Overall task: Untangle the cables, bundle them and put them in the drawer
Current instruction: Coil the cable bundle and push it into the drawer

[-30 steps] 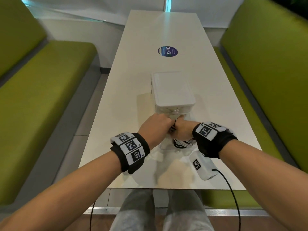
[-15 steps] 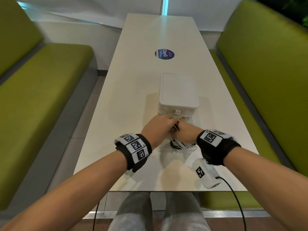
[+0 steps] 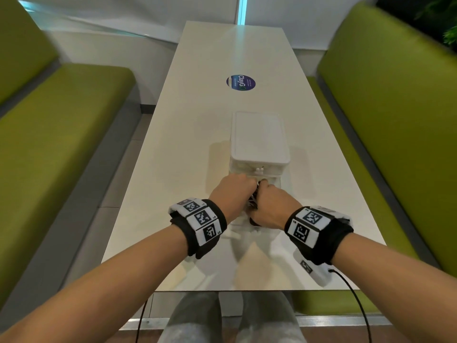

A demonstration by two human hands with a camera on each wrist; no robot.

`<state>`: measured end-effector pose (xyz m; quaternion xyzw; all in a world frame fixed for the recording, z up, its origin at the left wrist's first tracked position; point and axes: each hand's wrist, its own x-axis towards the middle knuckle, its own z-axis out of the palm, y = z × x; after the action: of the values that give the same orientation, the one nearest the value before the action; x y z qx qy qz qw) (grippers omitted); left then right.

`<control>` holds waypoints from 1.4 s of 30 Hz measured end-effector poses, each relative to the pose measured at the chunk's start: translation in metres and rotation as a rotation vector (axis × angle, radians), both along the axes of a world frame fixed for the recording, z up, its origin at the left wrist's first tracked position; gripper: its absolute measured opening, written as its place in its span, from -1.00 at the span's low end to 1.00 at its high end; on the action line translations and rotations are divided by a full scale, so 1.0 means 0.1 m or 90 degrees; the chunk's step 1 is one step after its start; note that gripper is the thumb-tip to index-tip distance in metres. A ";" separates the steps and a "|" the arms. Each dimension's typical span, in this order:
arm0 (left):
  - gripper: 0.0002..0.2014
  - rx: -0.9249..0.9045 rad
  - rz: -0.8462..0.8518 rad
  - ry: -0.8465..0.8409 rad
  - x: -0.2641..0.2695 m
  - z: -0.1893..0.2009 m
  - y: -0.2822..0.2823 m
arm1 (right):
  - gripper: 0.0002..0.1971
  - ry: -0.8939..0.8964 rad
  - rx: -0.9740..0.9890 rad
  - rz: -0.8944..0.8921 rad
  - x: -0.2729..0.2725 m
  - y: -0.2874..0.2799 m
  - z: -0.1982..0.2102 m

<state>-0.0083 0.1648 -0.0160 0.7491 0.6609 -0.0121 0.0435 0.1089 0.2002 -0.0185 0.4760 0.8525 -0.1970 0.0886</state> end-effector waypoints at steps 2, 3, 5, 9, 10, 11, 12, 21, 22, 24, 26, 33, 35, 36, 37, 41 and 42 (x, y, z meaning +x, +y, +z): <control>-0.81 -0.010 -0.008 0.008 -0.03 0.06 -0.01 | -0.48 -0.002 -0.020 0.011 -0.02 0.04 -0.01; -0.80 -0.016 -0.008 0.008 -0.04 0.07 -0.03 | -0.49 -0.007 -0.027 0.015 -0.03 0.06 -0.03; -0.76 -0.004 -0.005 -0.006 -0.05 0.09 -0.08 | -0.47 -0.014 -0.045 0.015 -0.07 0.09 -0.06; -0.55 0.017 0.055 -0.024 0.05 0.03 -0.23 | -0.40 0.001 -0.085 0.013 -0.12 0.18 -0.12; -0.44 0.003 0.065 -0.018 0.10 0.00 -0.26 | -0.39 0.012 -0.092 0.019 -0.13 0.19 -0.12; -0.34 -0.011 0.068 -0.004 0.14 -0.02 -0.29 | -0.39 0.029 -0.104 0.013 -0.14 0.20 -0.11; -0.27 -0.023 0.067 0.009 0.16 -0.03 -0.31 | -0.39 0.050 -0.118 0.009 -0.13 0.21 -0.11; -0.21 -0.065 0.046 -0.027 0.10 -0.04 -0.35 | -0.52 0.238 -0.122 -0.081 -0.08 0.17 -0.34; -0.20 -0.066 0.044 -0.030 0.11 -0.05 -0.35 | -0.45 0.261 -0.126 -0.106 -0.07 0.16 -0.36; -0.20 -0.069 0.037 -0.025 0.09 -0.06 -0.34 | -0.37 0.280 -0.132 -0.142 -0.08 0.13 -0.38; -0.21 -0.077 0.026 -0.004 0.09 -0.04 -0.33 | -0.36 0.267 -0.128 -0.148 -0.08 0.10 -0.34; -0.41 -0.062 0.053 0.066 0.16 -0.07 -0.26 | 0.15 0.016 -0.161 0.050 0.10 -0.05 0.07; -0.38 -0.058 0.050 0.088 0.19 -0.09 -0.26 | 0.08 -0.032 -0.139 0.082 0.14 -0.11 0.12; -0.34 -0.057 0.050 0.095 0.19 -0.11 -0.25 | 0.03 -0.053 -0.125 0.081 0.15 -0.14 0.13; -0.31 -0.053 0.048 0.100 0.17 -0.12 -0.24 | 0.00 -0.077 -0.110 0.081 0.12 -0.15 0.13; -0.30 -0.058 0.005 0.076 0.08 -0.16 -0.25 | -0.06 -0.155 -0.157 0.078 -0.01 -0.10 0.27; -0.28 -0.059 -0.010 0.068 0.06 -0.15 -0.27 | -0.13 -0.166 -0.181 0.081 -0.02 -0.06 0.34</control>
<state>-0.0020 0.1378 -0.0306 0.7496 0.6554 -0.0826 0.0428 0.1064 0.1945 0.0154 0.4255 0.8258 -0.2462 0.2765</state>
